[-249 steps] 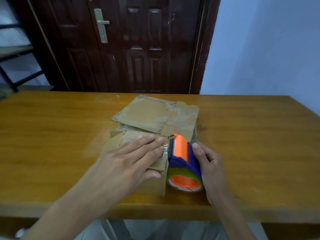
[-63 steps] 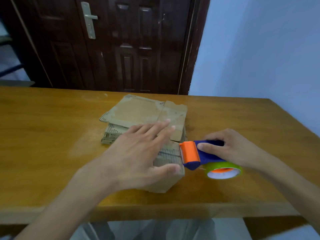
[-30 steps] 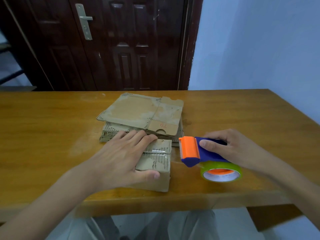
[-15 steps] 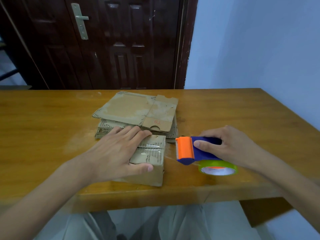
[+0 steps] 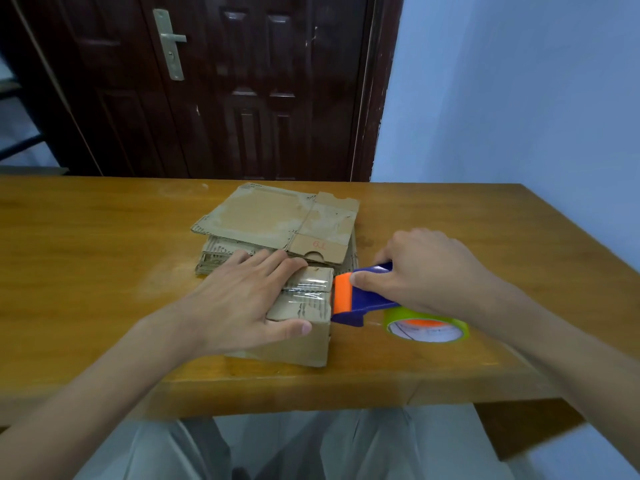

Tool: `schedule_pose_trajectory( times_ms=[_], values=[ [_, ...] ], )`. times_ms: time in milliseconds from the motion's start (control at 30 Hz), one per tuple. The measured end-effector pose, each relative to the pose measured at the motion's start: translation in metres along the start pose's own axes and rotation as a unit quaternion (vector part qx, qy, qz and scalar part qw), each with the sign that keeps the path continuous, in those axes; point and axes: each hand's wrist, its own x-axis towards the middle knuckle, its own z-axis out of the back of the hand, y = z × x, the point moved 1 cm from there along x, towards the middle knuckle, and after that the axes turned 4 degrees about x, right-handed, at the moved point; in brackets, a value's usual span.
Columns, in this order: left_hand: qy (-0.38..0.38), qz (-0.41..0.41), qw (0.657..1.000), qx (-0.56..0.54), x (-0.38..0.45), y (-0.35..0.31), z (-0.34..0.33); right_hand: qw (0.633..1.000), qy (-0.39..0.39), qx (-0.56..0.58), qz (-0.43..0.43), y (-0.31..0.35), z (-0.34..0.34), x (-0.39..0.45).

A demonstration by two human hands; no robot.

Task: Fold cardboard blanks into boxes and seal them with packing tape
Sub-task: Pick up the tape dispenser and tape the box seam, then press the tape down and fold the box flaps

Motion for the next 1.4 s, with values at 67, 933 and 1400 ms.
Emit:
schedule_pose_trajectory(
  times_ms=[67, 933, 1400],
  values=[
    [-0.001, 0.0, 1.0, 0.0, 0.0, -0.001, 0.001, 1.0, -0.005, -0.015, -0.01, 0.005, 0.002, 0.001],
    [0.021, 0.009, 1.0, 0.011, -0.003, -0.007, 0.009, 0.953, -0.245, -0.126, -0.126, -0.048, -0.11, -0.011],
    [-0.088, 0.079, 0.992, -0.049, -0.039, 0.004, 0.001, 0.963, -0.252, 0.067, 0.072, 0.061, -0.108, -0.035]
  ],
)
